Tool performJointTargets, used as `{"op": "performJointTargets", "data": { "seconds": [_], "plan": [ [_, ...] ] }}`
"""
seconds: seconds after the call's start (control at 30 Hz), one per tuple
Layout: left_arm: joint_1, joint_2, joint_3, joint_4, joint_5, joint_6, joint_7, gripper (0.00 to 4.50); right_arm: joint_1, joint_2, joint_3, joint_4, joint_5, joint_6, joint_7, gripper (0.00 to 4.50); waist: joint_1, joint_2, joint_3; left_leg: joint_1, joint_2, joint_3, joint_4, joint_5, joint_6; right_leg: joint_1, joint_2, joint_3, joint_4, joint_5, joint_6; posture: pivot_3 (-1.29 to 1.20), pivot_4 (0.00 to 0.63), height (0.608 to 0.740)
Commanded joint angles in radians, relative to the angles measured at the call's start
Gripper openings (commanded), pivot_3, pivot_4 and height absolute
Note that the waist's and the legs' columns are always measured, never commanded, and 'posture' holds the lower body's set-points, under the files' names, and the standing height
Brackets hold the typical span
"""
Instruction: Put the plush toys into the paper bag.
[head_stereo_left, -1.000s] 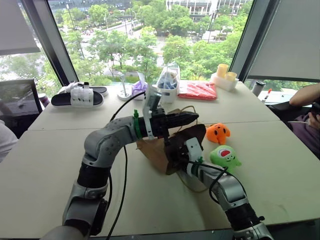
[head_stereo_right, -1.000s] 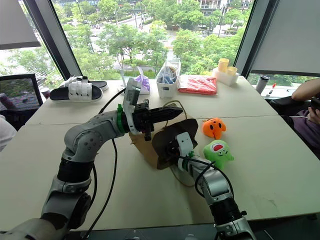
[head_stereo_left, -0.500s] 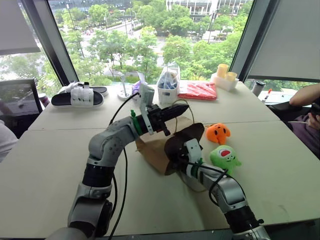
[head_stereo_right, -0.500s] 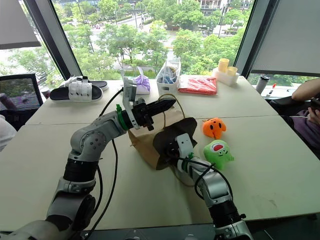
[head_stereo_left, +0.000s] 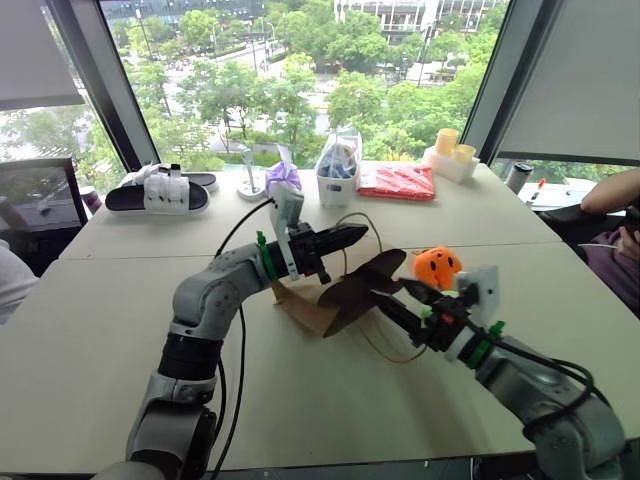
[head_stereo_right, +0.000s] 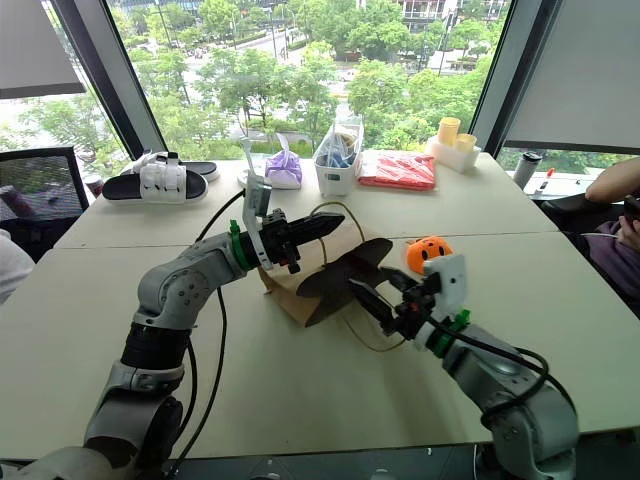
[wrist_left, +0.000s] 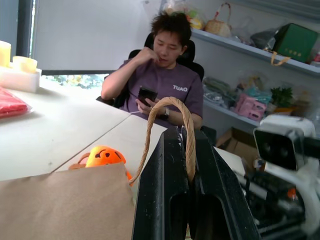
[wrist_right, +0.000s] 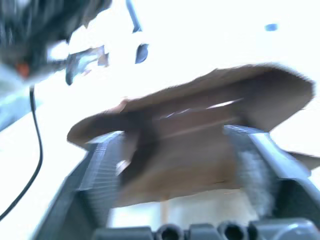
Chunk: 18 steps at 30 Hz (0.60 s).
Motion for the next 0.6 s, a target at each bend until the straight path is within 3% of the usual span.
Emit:
{"op": "performJointTargets", "data": {
  "seconds": [0.03,0.17,0.3,0.4,0.6],
  "plan": [
    [-0.003,-0.004,0.000,-0.016,-0.013,-0.002,-0.012,0.00,0.032,-0.092,-0.063,0.030,-0.041,0.006,-0.019,4.41,0.000,0.000,0.000,0.000,0.000,0.000,0.000,0.000,0.000,0.000,0.000,0.000,0.000,0.000,0.000,0.00,0.150,0.740],
    [-0.011,-0.012,-0.007,0.004,-0.002,-0.017,-0.016,0.00,0.061,-0.216,0.058,0.187,-0.238,-0.048,-0.043,4.41,-0.001,0.000,0.000,0.000,0.000,0.001,0.000,0.000,0.000,0.001,0.000,0.000,-0.001,0.000,0.000,0.00,0.150,0.740],
    [-0.016,-0.020,-0.020,0.016,0.016,-0.035,-0.019,0.00,0.018,-0.244,0.183,0.362,-0.368,-0.135,-0.027,4.41,-0.003,0.000,0.000,0.000,0.000,0.002,0.001,0.000,0.000,0.000,0.000,0.000,0.000,0.000,0.000,0.00,0.150,0.740],
    [-0.007,-0.014,-0.039,0.003,0.041,-0.056,-0.028,0.00,-0.004,-0.250,0.239,0.468,-0.447,-0.234,-0.009,3.54,-0.003,0.000,0.000,0.000,0.000,0.002,0.001,0.000,0.000,0.000,0.000,0.001,0.000,0.000,0.000,0.00,0.150,0.740],
    [0.007,-0.001,-0.027,-0.014,0.046,-0.057,-0.018,0.00,-0.012,-0.227,0.226,0.494,-0.454,-0.280,0.026,0.70,-0.001,0.000,0.000,0.001,0.000,0.001,0.003,0.000,0.000,0.002,0.000,0.001,-0.001,0.000,0.000,0.00,0.150,0.740]
  ]
}}
